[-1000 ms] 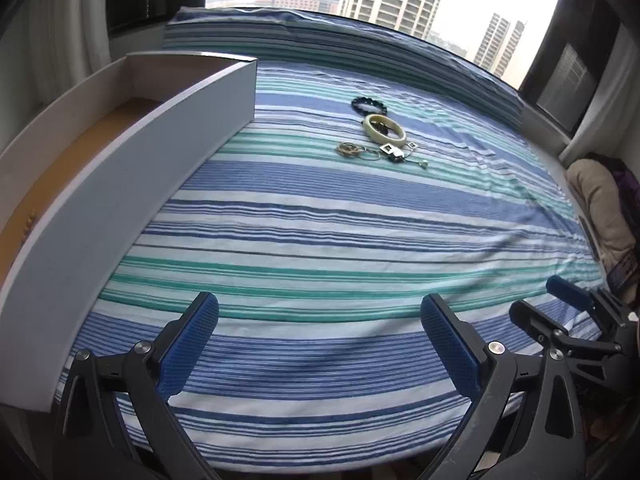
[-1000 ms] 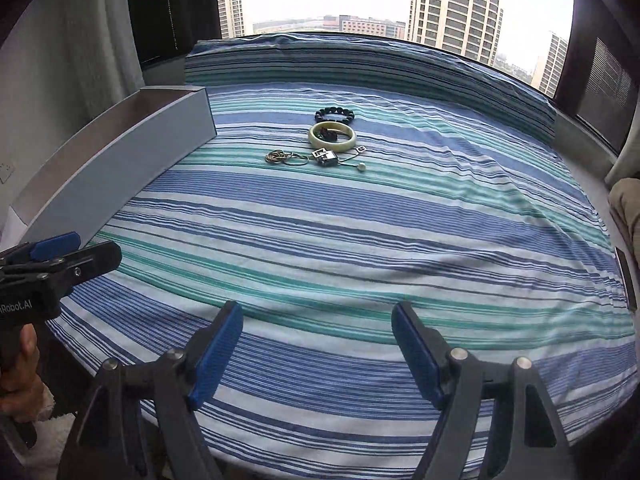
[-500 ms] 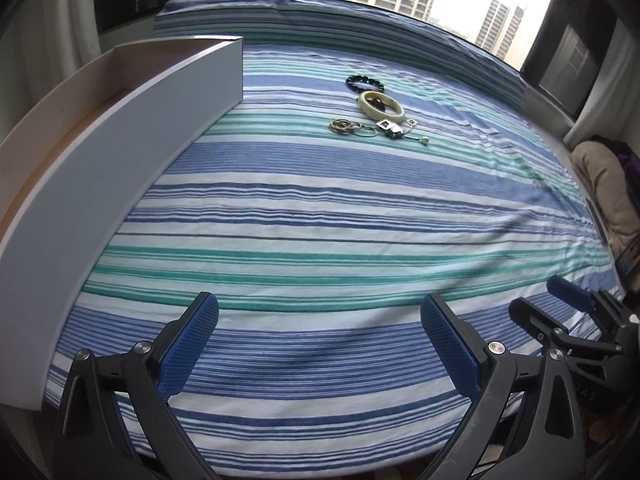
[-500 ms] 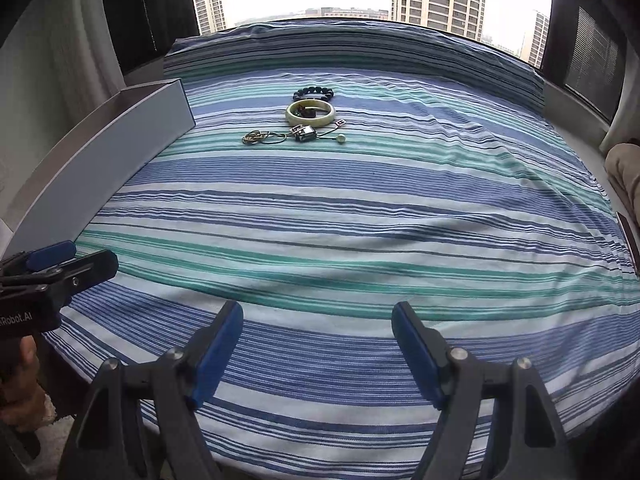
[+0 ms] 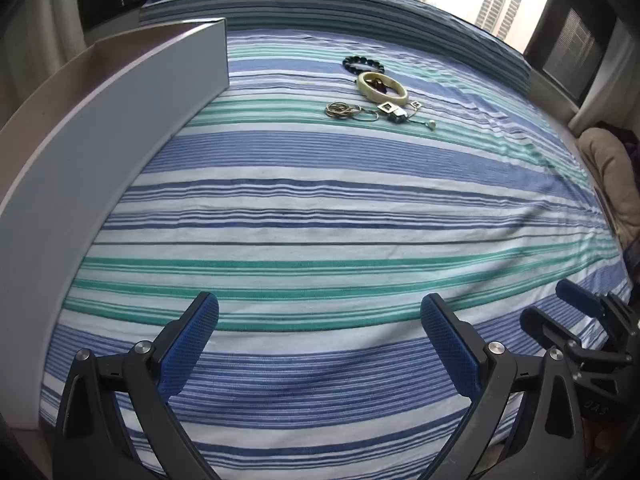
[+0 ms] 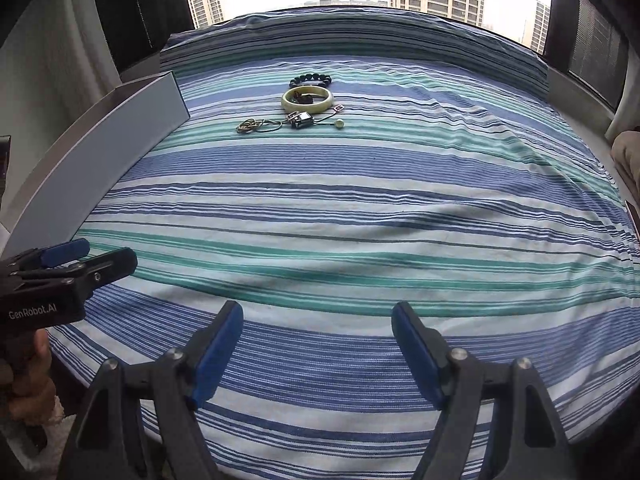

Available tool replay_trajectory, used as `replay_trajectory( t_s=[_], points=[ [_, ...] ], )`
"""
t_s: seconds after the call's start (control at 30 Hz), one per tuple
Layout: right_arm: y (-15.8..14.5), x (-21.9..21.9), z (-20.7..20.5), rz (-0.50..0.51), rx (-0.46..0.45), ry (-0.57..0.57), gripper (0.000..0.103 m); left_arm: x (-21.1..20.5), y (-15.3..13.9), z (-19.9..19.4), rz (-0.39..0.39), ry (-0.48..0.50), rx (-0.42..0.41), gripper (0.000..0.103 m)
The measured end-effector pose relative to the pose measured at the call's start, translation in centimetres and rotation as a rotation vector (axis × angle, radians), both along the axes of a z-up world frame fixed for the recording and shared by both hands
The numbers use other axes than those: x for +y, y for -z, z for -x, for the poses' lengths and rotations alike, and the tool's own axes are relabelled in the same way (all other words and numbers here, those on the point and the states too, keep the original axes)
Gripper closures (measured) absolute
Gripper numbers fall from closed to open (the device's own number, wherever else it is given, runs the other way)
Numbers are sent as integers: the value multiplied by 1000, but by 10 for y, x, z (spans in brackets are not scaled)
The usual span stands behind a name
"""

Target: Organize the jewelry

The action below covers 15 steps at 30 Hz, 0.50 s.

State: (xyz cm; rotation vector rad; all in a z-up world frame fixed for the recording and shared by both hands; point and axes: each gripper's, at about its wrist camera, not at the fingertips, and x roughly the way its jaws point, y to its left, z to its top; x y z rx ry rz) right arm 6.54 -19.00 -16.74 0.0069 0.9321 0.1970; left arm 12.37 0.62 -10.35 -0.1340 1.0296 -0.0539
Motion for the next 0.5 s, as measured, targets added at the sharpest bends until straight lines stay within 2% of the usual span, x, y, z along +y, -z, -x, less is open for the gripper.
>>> replay_trajectory(
  t_s=[0.13, 0.3, 0.43, 0.5],
  points=[
    [3, -5, -3, -13, 10, 9, 25, 0, -5, -33, 14, 31, -21, 2],
    [5, -15, -6, -23, 13, 28, 25, -6, -8, -93, 41, 131, -51, 2],
    [6, -22, -8, -33, 16, 45, 25, -22, 2, -145, -40, 209, -92, 4],
    [6, -25, -9, -37, 16, 52, 25, -28, 12, -167, -76, 232, -84, 12]
  ],
)
